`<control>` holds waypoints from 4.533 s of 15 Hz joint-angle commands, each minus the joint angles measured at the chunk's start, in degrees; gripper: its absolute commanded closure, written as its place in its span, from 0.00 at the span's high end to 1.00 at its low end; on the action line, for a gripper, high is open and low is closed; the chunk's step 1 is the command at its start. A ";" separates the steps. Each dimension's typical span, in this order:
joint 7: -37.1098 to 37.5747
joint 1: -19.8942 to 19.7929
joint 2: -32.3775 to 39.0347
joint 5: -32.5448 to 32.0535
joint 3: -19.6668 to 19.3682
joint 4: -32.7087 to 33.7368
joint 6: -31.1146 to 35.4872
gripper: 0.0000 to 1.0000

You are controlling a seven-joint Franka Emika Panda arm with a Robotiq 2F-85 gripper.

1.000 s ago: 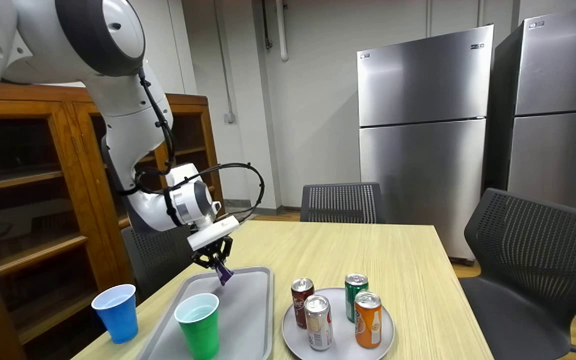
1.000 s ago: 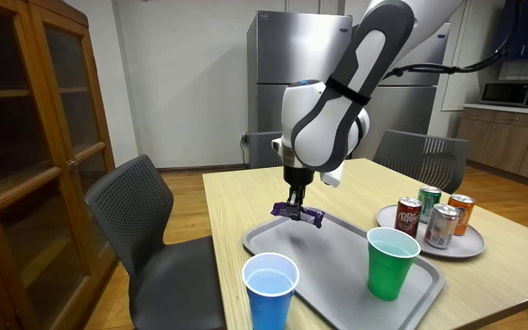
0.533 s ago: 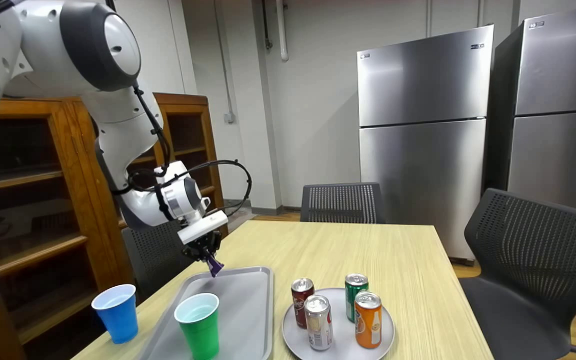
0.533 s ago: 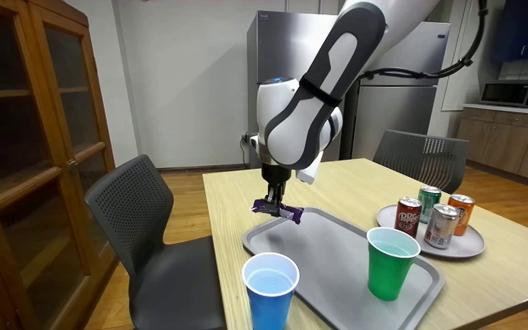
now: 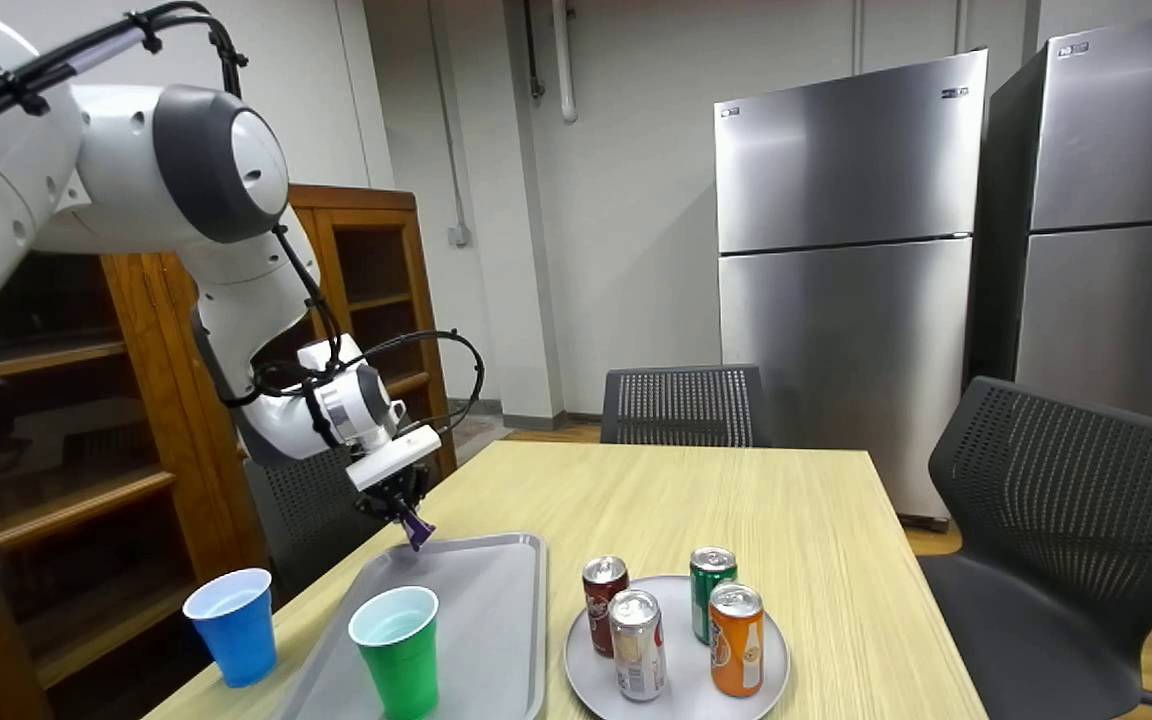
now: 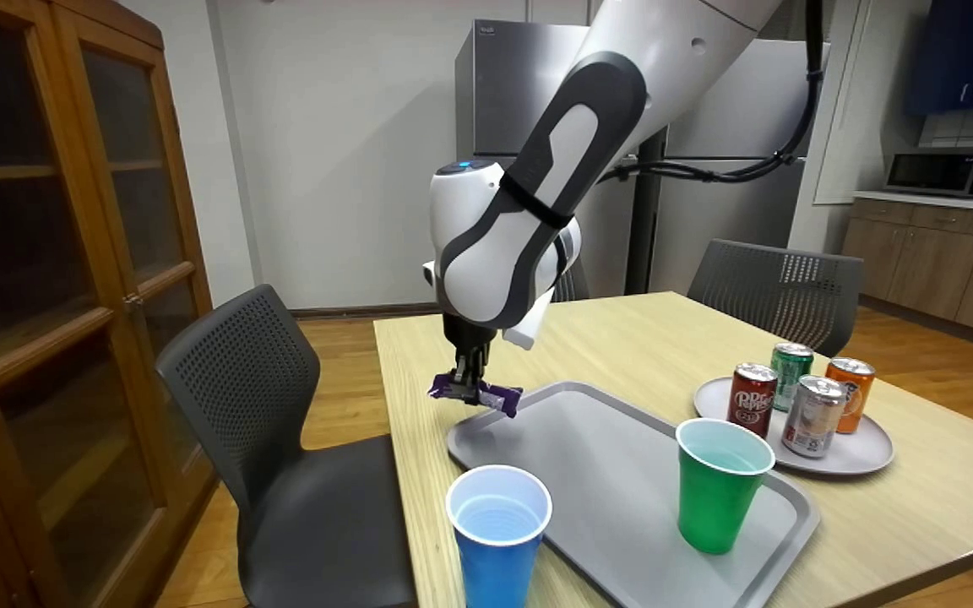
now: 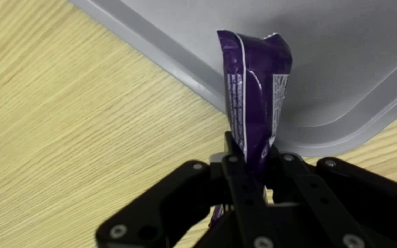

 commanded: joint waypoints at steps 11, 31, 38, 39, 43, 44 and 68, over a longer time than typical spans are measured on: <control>3.46 4.33 10.90 -1.41 -3.24 16.71 -3.09 0.04; 8.15 4.58 10.83 -0.25 -3.27 17.59 -3.38 1.00; 10.27 4.50 4.57 -1.21 -4.75 10.03 -1.94 1.00; 10.58 4.55 3.40 -1.26 -4.74 8.52 -1.84 1.00; 11.00 4.32 -2.33 -1.53 -4.08 0.73 -1.16 1.00; 11.25 4.30 -3.68 -1.61 -4.04 -1.15 -0.93 1.00; 32.33 -0.19 -41.05 -6.23 -4.69 -48.59 2.61 1.00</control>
